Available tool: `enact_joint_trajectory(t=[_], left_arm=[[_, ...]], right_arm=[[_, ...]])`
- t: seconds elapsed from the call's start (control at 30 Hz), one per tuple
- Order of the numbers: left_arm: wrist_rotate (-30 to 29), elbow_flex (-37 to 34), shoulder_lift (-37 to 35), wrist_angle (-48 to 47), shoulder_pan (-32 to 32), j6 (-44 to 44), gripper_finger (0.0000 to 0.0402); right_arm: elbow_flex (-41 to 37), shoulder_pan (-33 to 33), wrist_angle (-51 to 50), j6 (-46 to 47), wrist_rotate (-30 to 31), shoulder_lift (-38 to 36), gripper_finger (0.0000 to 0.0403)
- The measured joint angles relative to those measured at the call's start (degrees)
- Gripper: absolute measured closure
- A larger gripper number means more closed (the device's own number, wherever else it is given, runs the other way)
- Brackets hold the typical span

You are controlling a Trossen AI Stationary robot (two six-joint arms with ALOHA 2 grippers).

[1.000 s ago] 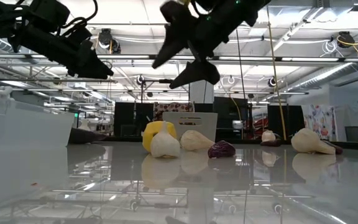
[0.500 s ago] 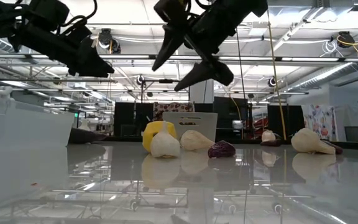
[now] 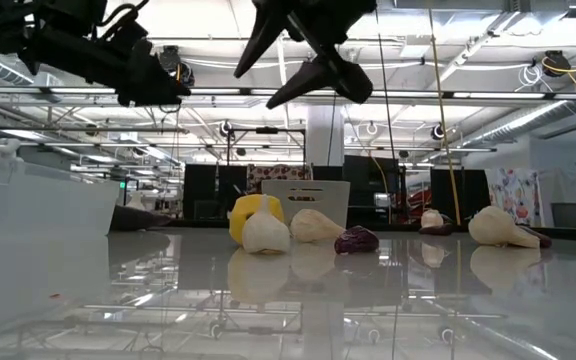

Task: Sort produce into baskets
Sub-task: Put the lemon into the gray bin

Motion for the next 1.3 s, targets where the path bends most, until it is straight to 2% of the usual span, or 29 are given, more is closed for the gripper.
enact_joint_trajectory(t=[0.2,0.33,0.47,0.67,1.07,1.3], left_arm=[[2.88,1.55,0.0,0.55,-1.03,0.85,0.0114],[2.9,1.86,0.0,2.43,-1.36,2.61,0.0114],[2.9,1.88,0.0,6.1,-1.5,2.95,0.0114],[2.9,1.9,0.26,7.01,-1.54,2.93,0.0114],[4.24,1.9,0.31,7.71,-1.54,2.75,0.0114],[6.79,1.9,0.31,9.92,-1.8,-0.17,0.0114]], right_arm=[[2.69,2.44,-2.19,5.4,0.04,5.6,0.0191],[8.71,2.77,-10.53,7.14,-1.14,11.37,0.0191],[17.35,2.45,-20.38,8.17,0.51,16.61,0.0191],[25.89,2.66,-29.77,10.03,0.2,23.37,0.0191],[26.94,4.42,-33.57,23.42,1.11,27.76,0.0191],[27.09,5.52,-33.24,25.23,1.55,29.31,0.0192]])
